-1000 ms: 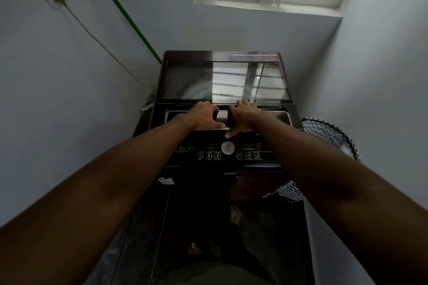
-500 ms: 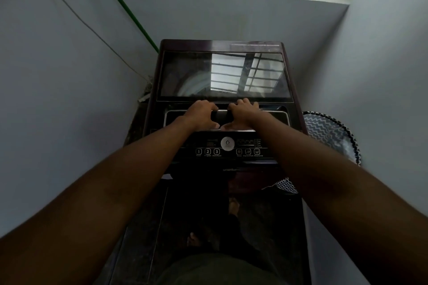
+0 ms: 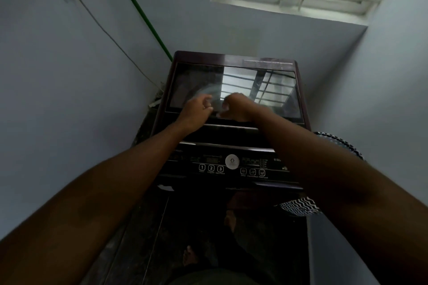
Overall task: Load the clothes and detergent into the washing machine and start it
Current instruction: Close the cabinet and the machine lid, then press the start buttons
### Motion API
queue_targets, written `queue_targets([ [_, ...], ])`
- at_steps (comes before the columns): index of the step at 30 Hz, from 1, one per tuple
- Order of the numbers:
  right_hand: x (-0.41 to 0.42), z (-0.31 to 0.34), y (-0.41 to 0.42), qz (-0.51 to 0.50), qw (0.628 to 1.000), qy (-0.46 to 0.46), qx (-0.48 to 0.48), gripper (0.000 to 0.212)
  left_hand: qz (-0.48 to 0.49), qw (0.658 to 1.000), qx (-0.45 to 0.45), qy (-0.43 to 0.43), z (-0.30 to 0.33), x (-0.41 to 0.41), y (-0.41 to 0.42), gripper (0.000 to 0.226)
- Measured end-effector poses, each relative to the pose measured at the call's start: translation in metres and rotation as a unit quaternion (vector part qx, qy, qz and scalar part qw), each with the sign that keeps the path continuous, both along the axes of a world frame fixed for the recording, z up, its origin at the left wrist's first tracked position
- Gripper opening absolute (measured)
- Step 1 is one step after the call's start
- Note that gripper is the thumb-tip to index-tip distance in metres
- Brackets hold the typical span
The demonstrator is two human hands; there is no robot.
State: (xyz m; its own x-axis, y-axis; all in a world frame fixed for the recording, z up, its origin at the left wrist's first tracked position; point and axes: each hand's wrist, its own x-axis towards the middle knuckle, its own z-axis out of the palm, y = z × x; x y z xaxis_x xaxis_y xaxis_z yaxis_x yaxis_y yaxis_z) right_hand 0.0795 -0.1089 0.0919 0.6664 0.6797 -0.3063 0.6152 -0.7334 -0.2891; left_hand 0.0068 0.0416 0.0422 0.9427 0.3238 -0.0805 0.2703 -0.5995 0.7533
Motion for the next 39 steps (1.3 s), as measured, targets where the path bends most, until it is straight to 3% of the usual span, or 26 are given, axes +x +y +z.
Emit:
queue_targets([
  [4, 0.026, 0.036, 0.043, 0.014, 0.993, -0.078, 0.092, 0.025, 0.032, 0.991, 0.083, -0.096, 0.039, 0.012, 0.034, 0.027],
  [9, 0.069, 0.087, 0.096, 0.033, 0.969, -0.143, 0.197, 0.026, 0.101, 0.956, 0.207, -0.182, 0.101, 0.036, 0.086, 0.024],
  [16, 0.111, 0.156, 0.163, 0.103, 0.920, -0.220, 0.307, 0.030, 0.169, 0.914, 0.301, -0.214, 0.193, 0.059, 0.154, 0.024],
  [21, 0.122, 0.187, 0.206, 0.116, 0.908, -0.209, 0.345, 0.031, 0.191, 0.901, 0.332, -0.202, 0.223, 0.061, 0.190, 0.027],
  [26, 0.129, 0.196, 0.251, 0.127, 0.898, -0.190, 0.375, 0.026, 0.228, 0.908, 0.307, -0.171, 0.230, 0.061, 0.222, 0.051],
  [29, 0.135, 0.194, 0.283, 0.131, 0.893, -0.180, 0.390, 0.027, 0.202, 0.902, 0.360, -0.124, 0.225, 0.067, 0.246, 0.054],
  [32, 0.145, 0.188, 0.317, 0.134, 0.898, -0.166, 0.385, 0.030, 0.162, 0.891, 0.412, -0.101, 0.225, 0.080, 0.281, 0.058],
  [39, 0.182, 0.174, 0.399, 0.115, 0.920, -0.129, 0.352, 0.044, 0.175, 0.886, 0.422, -0.075, 0.228, 0.115, 0.364, 0.065],
])
